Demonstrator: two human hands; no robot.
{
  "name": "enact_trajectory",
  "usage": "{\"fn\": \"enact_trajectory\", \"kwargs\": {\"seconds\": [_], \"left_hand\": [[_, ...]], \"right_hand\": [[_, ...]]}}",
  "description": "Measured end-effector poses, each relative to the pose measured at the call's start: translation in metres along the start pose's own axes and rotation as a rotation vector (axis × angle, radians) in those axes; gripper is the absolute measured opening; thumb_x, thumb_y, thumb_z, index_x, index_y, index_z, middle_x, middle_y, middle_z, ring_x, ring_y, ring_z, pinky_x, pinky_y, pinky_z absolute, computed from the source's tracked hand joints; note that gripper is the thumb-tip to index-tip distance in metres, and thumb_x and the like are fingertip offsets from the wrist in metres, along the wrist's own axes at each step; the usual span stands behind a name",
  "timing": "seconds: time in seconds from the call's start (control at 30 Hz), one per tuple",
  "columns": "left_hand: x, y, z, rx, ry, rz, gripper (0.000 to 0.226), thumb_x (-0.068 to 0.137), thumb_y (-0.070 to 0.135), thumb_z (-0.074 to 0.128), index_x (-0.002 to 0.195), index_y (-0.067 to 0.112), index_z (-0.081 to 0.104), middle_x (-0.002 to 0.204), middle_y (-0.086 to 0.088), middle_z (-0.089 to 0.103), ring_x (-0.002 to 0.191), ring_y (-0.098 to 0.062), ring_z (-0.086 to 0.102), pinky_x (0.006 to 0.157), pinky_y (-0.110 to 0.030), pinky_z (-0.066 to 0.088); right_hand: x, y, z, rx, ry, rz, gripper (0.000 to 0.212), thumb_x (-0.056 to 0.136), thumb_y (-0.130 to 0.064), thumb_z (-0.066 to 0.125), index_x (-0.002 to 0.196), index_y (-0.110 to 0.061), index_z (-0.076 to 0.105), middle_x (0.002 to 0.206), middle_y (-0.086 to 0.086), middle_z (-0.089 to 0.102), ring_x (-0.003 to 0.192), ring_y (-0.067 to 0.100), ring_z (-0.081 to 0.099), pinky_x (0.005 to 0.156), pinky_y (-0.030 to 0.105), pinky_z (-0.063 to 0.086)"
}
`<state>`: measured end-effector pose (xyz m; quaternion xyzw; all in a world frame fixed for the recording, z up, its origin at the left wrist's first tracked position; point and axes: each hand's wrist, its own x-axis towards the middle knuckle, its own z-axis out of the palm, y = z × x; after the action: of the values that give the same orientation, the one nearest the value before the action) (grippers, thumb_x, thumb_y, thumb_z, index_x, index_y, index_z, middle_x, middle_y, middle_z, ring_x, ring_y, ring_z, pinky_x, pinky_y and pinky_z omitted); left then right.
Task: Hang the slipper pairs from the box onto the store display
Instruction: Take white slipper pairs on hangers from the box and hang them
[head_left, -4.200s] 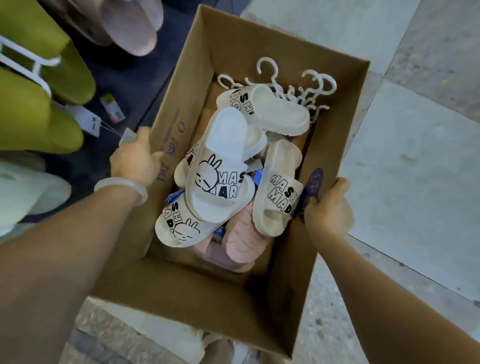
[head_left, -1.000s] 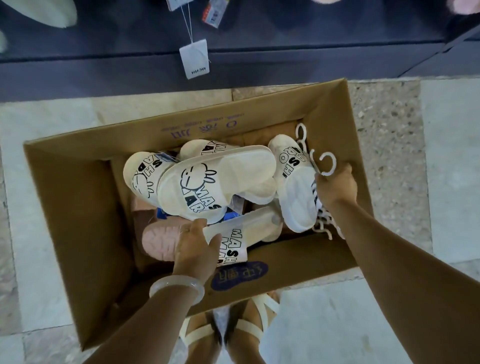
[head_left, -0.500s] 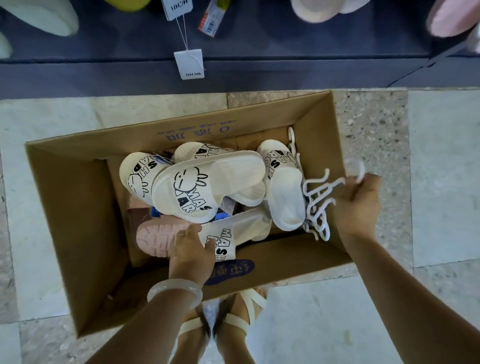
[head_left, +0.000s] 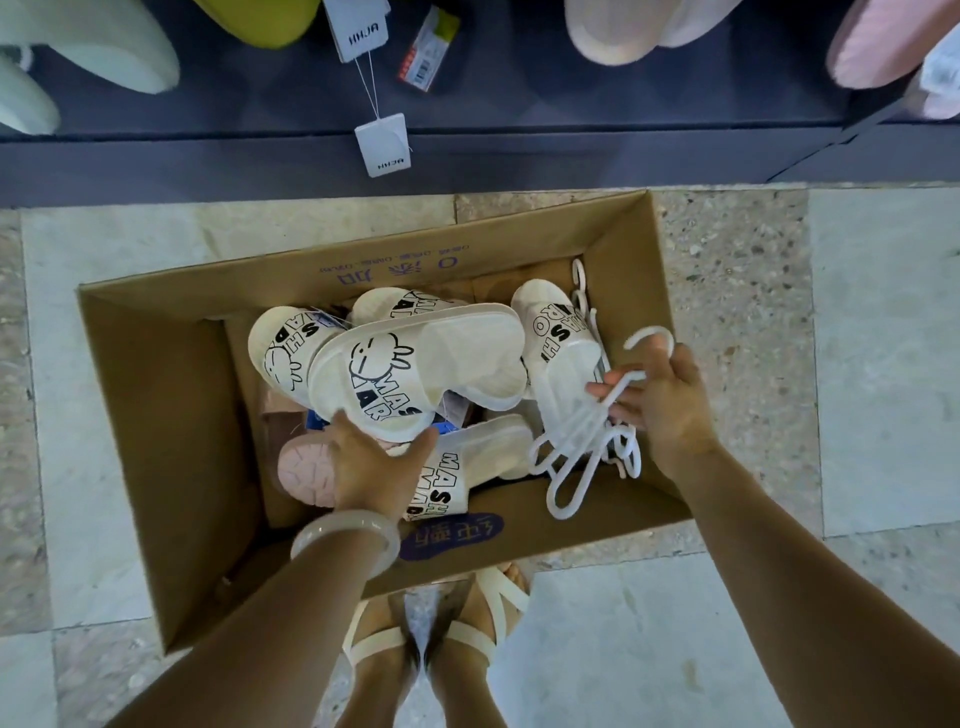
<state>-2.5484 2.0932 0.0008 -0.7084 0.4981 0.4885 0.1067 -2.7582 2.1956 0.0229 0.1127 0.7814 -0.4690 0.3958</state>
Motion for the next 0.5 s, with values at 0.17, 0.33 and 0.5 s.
{"fn": "enact_trajectory", "kwargs": {"seconds": [0.17, 0.33, 0.5], "left_hand": [[0.023, -0.002, 0.000, -0.013, 0.081, -0.110, 0.095, 0.077, 0.021, 0.073, 0.147, 0.012, 0.010, 0.145, -0.017, 0.035, 0.131, -0.036, 0.037, 0.105, -0.046, 0.036], [0.029, -0.044, 0.016, 0.058, -0.020, -0.292, 0.068, 0.076, 0.020, 0.072, 0.133, 0.003, 0.039, 0.127, -0.018, 0.051, 0.111, -0.034, 0.054, 0.089, -0.039, 0.049], [0.034, -0.056, 0.028, 0.127, -0.083, -0.294, 0.079, 0.078, 0.022, 0.073, 0.140, 0.012, 0.025, 0.139, -0.016, 0.036, 0.123, -0.034, 0.044, 0.098, -0.042, 0.045]], "right_hand": [[0.003, 0.029, 0.035, -0.058, -0.143, 0.075, 0.013, 0.090, -0.012, 0.060, 0.101, -0.006, 0.056, 0.064, 0.006, 0.061, 0.057, 0.022, 0.060, 0.057, 0.032, 0.056], [-0.004, 0.045, 0.085, -0.349, -0.417, 0.223, 0.024, 0.080, -0.001, 0.067, 0.099, -0.011, 0.056, 0.077, 0.008, 0.062, 0.050, 0.021, 0.061, 0.070, 0.041, 0.058], [0.015, 0.080, 0.120, -0.537, -0.450, 0.423, 0.073, 0.075, 0.000, 0.054, 0.136, -0.025, 0.024, 0.114, 0.022, 0.052, 0.075, 0.032, 0.069, 0.068, 0.041, 0.060]]}}
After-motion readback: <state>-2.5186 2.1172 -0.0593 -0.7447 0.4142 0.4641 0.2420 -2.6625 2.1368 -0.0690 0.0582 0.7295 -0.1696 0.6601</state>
